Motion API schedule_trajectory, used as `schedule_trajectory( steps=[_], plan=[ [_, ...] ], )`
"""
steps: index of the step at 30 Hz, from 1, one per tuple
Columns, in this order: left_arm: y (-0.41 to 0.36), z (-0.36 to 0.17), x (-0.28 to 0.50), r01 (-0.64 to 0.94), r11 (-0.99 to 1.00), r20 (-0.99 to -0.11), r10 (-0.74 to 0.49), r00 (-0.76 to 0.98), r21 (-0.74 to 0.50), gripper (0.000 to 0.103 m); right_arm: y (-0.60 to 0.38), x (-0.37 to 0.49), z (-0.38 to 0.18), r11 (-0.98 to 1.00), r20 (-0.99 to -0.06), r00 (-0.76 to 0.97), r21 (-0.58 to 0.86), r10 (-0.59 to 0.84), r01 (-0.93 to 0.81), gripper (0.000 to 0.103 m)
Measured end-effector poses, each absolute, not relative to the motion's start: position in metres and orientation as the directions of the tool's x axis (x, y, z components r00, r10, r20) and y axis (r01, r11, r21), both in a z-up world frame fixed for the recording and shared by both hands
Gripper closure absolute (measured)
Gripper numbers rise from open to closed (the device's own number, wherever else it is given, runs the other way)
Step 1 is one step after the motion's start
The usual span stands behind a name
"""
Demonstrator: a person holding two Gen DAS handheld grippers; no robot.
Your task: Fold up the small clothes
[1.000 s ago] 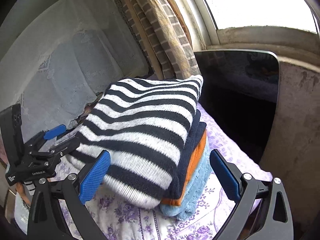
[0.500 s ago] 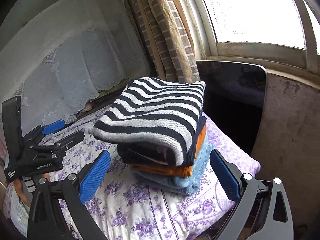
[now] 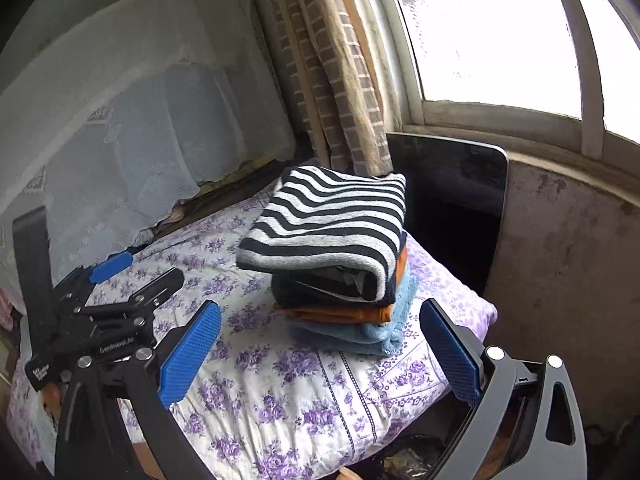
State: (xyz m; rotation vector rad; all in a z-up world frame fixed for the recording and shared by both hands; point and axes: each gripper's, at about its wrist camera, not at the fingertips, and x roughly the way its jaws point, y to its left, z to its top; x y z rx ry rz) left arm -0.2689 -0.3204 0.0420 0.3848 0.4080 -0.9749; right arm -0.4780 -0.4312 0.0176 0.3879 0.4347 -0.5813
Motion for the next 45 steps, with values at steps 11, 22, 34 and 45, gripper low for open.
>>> schedule_trajectory(
  steps=[11,22,34,45],
  plan=[
    [-0.326,0.049,-0.282,0.858,0.492,-0.518,-0.7,0.492,0.149,0.005,-0.422,-0.468,0.021,0.804,-0.503,0.751,0.168,-0.428,0.57,0.003],
    [-0.333,0.049,-0.285,0.86,0.487,-0.526,-0.697,0.488,0.151,0.005,-0.432,-0.463,0.016,0.8,-0.512,0.756,0.199,-0.408,0.566,0.003],
    [-0.336,0.046,-0.283,0.857,0.49,-0.537,-0.685,0.492,0.159,0.005,-0.432,-0.462,0.016,0.803,-0.508,0.764,0.212,-0.397,0.558,0.003],
    [-0.34,0.043,-0.283,0.859,0.487,-0.547,-0.682,0.485,0.155,0.005,-0.433,-0.459,0.014,0.81,-0.513,0.77,0.218,-0.38,0.545,0.003]
  ],
)
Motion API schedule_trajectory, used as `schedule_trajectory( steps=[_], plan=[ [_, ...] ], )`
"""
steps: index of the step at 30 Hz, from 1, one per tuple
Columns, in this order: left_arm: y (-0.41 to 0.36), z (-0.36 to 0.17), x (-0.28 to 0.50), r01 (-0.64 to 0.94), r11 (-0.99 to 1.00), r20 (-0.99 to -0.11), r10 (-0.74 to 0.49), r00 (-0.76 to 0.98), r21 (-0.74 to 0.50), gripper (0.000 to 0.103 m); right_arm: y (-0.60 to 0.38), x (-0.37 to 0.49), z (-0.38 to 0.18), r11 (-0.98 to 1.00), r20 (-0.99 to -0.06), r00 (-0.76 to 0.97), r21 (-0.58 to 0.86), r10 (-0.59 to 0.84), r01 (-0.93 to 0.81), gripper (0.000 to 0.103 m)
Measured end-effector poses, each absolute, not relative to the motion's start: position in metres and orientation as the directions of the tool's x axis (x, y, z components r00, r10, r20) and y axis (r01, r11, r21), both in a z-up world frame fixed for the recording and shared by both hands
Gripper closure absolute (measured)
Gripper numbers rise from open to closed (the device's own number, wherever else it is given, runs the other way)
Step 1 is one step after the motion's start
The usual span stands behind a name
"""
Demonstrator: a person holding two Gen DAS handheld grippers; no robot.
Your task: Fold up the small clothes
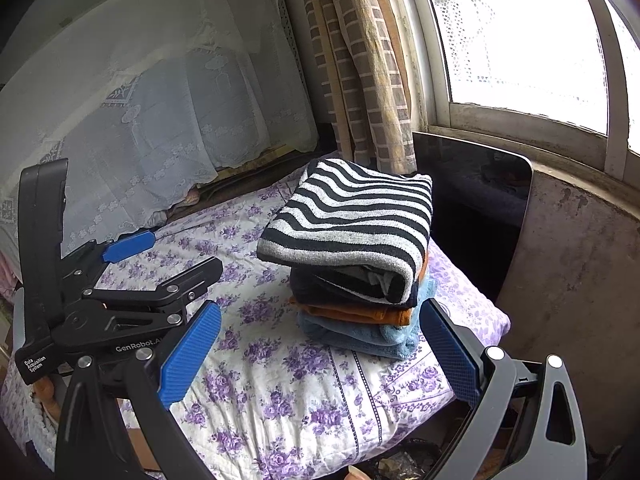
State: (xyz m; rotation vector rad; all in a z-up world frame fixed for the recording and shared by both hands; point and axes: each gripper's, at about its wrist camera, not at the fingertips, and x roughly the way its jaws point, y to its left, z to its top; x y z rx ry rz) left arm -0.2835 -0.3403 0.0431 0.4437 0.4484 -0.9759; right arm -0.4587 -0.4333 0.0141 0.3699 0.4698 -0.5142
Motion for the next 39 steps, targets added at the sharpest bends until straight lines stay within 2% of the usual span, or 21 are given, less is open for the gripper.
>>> schedule_trajectory(
  steps=[29,39],
  plan=[
    [-0.352,0.036,-0.286,0.874,0.46,-0.572,-0.681,0.458,0.153,0.005,-0.437,-0.458,0.012,0.806,-0.511,0.778,0.244,-0.366,0.539,0.003],
    [-0.35,0.04,-0.288,0.87,0.465,-0.552,-0.689,0.471,0.162,0.005,-0.437,-0.458,0.012,0.804,-0.509,0.779,0.247,-0.367,0.54,0.003]
  ],
)
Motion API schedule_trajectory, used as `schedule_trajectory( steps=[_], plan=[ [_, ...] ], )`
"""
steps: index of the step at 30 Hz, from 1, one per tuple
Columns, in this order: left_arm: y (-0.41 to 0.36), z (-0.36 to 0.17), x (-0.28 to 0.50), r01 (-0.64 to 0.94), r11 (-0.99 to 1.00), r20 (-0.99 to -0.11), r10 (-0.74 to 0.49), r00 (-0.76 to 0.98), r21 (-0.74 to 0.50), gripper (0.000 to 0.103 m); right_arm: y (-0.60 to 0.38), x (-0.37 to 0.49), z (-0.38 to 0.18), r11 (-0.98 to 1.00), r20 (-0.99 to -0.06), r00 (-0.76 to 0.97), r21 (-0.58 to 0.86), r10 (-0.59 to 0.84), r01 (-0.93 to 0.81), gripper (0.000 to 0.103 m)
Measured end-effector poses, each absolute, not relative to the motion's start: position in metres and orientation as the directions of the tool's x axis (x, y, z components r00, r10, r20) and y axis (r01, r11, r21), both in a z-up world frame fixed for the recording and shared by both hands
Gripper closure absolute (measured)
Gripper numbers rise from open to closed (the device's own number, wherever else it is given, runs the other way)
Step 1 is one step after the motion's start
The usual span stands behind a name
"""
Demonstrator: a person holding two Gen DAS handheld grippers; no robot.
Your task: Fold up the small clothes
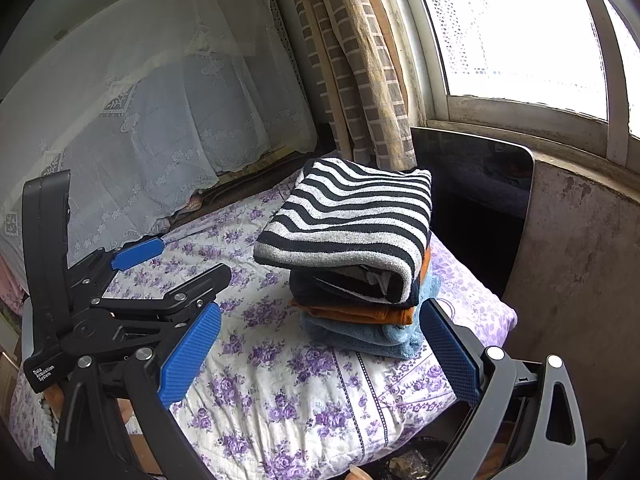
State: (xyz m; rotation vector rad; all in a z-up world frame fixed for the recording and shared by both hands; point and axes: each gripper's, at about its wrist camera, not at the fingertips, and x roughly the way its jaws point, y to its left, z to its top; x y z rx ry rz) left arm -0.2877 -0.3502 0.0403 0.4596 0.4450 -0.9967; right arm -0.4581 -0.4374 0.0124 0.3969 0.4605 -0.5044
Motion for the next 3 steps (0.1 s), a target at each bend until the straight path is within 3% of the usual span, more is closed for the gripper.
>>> schedule_trajectory(
  steps=[3],
  plan=[
    [-0.35,0.0407,-0.2874,0.868,0.468,-0.552,-0.686,0.474,0.165,0.005,-0.4363,-0.4591,0.0126,0.804,-0.509,0.778,0.246,-0.368,0.541,0.003]
  ],
)
